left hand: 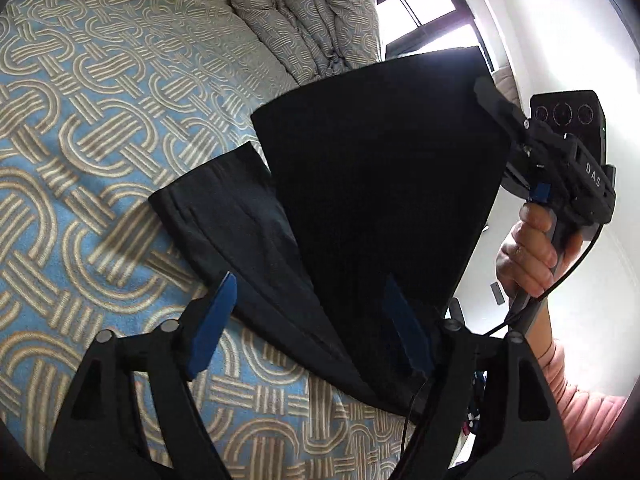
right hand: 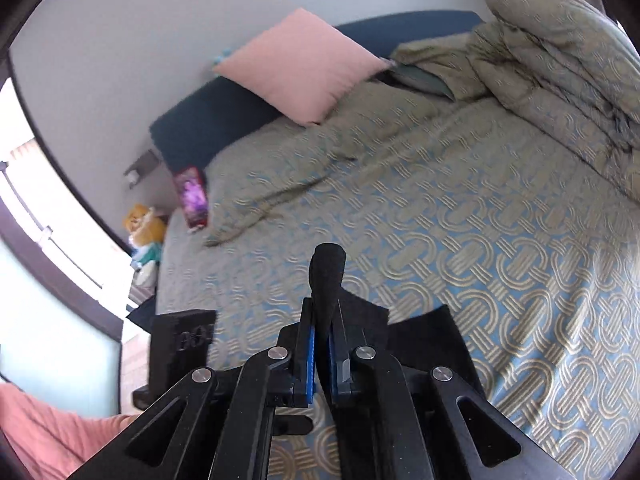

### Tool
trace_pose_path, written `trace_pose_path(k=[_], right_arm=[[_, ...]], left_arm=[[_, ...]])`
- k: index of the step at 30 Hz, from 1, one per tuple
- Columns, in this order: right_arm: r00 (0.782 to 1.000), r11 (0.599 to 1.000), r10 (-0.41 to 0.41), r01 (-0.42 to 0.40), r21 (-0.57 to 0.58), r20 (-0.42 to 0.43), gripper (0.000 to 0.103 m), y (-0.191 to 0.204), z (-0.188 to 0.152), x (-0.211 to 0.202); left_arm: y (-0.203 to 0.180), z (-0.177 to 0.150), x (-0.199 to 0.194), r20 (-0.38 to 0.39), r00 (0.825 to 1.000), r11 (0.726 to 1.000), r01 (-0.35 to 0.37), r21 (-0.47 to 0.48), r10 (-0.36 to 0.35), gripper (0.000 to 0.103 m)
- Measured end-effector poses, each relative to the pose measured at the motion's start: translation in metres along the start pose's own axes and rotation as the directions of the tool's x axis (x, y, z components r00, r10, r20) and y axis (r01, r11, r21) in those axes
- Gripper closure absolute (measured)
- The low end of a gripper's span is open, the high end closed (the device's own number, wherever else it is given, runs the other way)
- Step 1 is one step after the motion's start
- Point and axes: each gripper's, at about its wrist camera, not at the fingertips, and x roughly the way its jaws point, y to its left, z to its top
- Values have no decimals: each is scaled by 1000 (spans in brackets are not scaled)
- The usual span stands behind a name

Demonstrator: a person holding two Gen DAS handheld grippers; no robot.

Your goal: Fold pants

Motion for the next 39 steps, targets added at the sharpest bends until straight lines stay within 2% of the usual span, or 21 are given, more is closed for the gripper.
trace_pose_path(k=[3, 5, 7, 8, 9, 11, 12, 15, 17, 19, 22, 23, 25, 27, 29, 30, 31, 33, 35, 37, 39], right_arm=[[998, 998, 55, -54, -33, 17, 99, 6, 9, -3], [999, 1000, 20, -20, -10, -31, 99, -8, 15, 18], [992, 999, -42, 46, 30, -122, 98, -34, 16, 55], [978, 992, -112, 120, 34, -173, 96, -49, 13, 76], [954, 979, -187, 200, 32, -234, 96, -65, 8, 99], [872, 932, -336, 361, 5, -357, 96, -95, -5, 144], [845, 918, -367, 397, -4, -389, 95, -103, -11, 158], [872, 920, -360, 392, 31, -332, 93, -103, -6, 153], [871, 917, -367, 397, 29, -325, 94, -101, -3, 146], [869, 914, -381, 405, 10, -316, 94, -95, -2, 138], [898, 933, -331, 358, 44, -292, 94, -99, 2, 130], [901, 936, -323, 350, 46, -288, 94, -99, 1, 125], [899, 936, -328, 351, 28, -289, 94, -94, 3, 124], [893, 934, -337, 357, 15, -297, 94, -90, 2, 132], [892, 934, -336, 358, 17, -302, 94, -92, 3, 141], [892, 933, -336, 358, 21, -303, 94, -93, 2, 143], [891, 932, -335, 360, 28, -306, 94, -95, 2, 147], [892, 931, -333, 363, 44, -304, 94, -98, 1, 147], [908, 937, -314, 343, 63, -276, 95, -97, 2, 140], [931, 952, -275, 298, 64, -238, 95, -90, 5, 131], [945, 964, -245, 262, 50, -216, 95, -82, 10, 128]], left_arm=[[-3, -7, -9, 2, 1000, 999, -20, 33, 20, 25], [3, -10, -13, 11, 998, 998, -59, 12, 59, 25], [15, -11, -15, 13, 995, 994, -102, -25, 102, 25], [20, -11, -15, 10, 992, 991, -129, -37, 129, 25], [24, -10, -14, 4, 987, 986, -161, -45, 161, 25], [26, -7, -12, -2, 981, 980, -195, -31, 195, 25], [25, -5, -12, 1, 979, 979, -202, -18, 202, 25], [20, 3, -5, 13, 976, 976, -217, 15, 217, 25], [19, 9, 5, 13, 972, 972, -233, 35, 233, 25], [12, 20, 15, 34, 966, 961, -259, 97, 257, 25], [8, 42, 31, 43, 955, 940, -295, 170, 292, 25], [9, 50, 37, 33, 957, 939, -290, 186, 290, 25], [13, 63, 50, 3, 946, 922, -317, 222, 325, 25], [20, 69, 64, -42, 935, 910, -333, 248, 353, 37], [32, 73, 75, -91, 927, 913, -337, 230, 365, 79], [35, 75, 75, -83, 925, 912, -346, 222, 371, 92], [36, 77, 71, -87, 936, 927, -318, 199, 340, 98], [30, 78, 56, -61, 960, 951, -262, 162, 275, 99], [10, 77, 35, -13, 971, 956, -234, 178, 240, 99], [-13, 78, 16, 35, 972, 946, -235, 225, 233, 99], [-25, 80, 8, 65, 961, 927, -278, 251, 270, 99]])
